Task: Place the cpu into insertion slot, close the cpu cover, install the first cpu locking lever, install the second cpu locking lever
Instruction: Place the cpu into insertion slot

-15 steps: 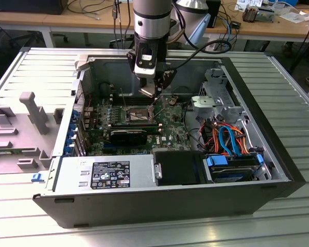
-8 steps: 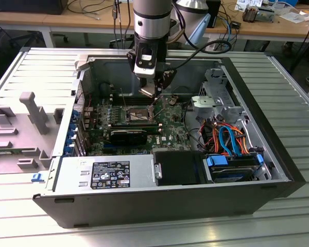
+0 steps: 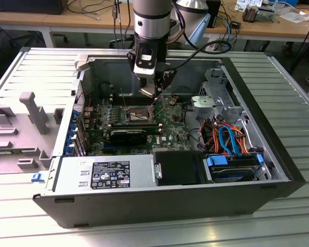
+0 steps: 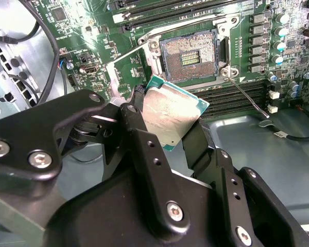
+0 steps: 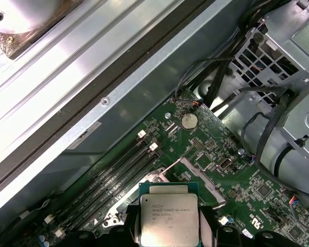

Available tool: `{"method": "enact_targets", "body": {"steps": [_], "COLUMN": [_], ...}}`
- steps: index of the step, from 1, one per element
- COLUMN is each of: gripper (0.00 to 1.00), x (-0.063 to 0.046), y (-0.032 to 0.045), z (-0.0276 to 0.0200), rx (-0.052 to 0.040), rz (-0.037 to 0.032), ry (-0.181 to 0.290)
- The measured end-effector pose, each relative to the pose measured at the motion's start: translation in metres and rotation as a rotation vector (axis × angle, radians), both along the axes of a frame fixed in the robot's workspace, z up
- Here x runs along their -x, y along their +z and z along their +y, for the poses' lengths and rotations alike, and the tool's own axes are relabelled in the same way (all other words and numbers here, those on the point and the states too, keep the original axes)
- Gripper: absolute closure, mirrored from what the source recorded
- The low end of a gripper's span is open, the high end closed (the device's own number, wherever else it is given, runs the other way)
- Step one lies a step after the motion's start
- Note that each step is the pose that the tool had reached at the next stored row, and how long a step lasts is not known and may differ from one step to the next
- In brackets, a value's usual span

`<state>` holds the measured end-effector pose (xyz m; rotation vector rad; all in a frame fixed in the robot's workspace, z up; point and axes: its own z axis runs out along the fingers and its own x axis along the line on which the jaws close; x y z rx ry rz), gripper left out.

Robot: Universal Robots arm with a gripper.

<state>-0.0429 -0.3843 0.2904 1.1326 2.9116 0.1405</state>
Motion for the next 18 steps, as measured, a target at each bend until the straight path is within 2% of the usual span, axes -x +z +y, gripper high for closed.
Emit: {"method": "enact_targets", "body": {"steps": [18], "gripper": [0.45], "x": [0.0], "y": [-0.0004], "z": [0.0], "rx": [0.0], "rz": [0.0], "ry": [-0.015]}}
